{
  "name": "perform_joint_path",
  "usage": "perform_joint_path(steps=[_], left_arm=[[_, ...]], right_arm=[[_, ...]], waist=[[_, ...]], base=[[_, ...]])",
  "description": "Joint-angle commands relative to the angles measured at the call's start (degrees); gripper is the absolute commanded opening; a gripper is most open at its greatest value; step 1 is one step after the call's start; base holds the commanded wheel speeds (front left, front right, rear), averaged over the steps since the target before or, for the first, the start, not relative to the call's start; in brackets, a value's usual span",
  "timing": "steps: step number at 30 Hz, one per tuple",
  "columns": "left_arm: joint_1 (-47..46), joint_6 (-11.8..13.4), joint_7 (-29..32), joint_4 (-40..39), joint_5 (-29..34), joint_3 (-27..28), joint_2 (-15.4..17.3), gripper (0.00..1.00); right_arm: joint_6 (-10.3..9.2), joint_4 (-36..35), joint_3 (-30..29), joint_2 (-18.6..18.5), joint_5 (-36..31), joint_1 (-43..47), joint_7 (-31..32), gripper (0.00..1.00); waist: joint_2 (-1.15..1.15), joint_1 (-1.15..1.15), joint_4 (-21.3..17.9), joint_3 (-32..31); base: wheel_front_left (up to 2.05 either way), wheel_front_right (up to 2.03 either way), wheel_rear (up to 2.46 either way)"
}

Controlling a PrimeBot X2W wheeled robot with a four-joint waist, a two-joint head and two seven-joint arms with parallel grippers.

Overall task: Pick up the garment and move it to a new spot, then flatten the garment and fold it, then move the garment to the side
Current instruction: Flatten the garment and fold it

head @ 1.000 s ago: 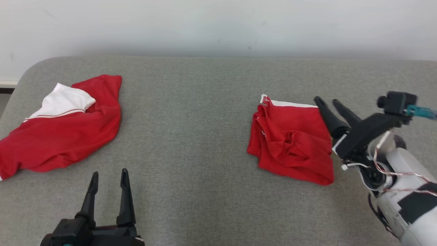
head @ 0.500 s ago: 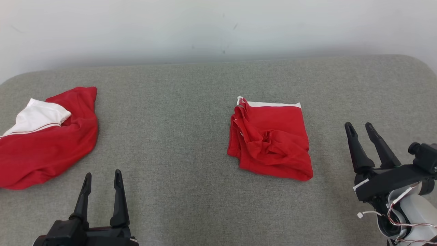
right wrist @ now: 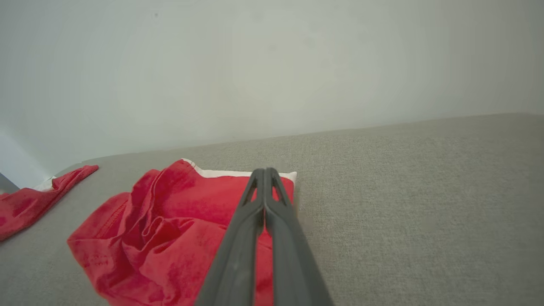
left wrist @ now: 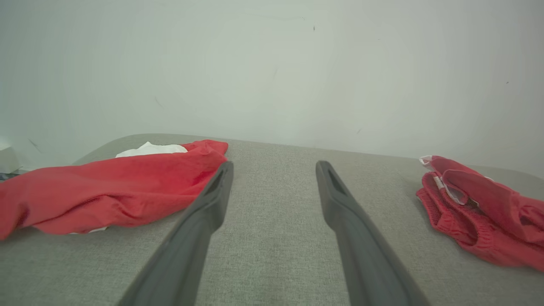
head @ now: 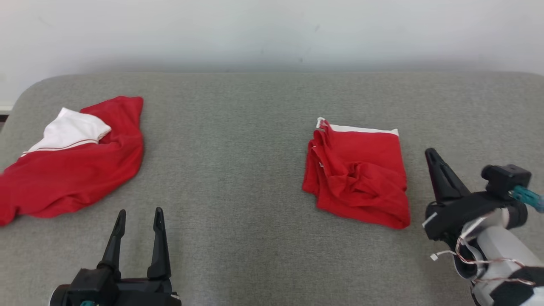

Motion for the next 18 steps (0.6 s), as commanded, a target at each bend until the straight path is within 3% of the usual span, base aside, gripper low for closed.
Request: perform_joint_path(steps=[1,10,18], left_arm=[[-0.84,0.11,-0.19,0.15,0.39,-0.33,0.01,1.00],[-1.81,0.11,-0.19,0.78,-0.15,-1.95,0.00,1.00],[-1.71,0.39,-0.19,0.82,-0.38,-1.91,0.00,1.00]], right_arm=[[-0.14,1.72,1.40,0.65,-0.63,-2.17,-0.18,0.00],[-0.14,17.51,10.92,2.93,-1.81,-9.91,-0.09,0.00],[-0.14,17.95,15.44,6.15,0.76,-8.84,-0.28,0.00]], waist=[[0.00,0.00,1.87,0.83],[0.00,0.00,6.83,2.36],[0.00,0.00,8.26,2.21]], base=[[0.00,0.00,0.00],[0.00,0.00,0.00],[0.00,0.00,0.00]])
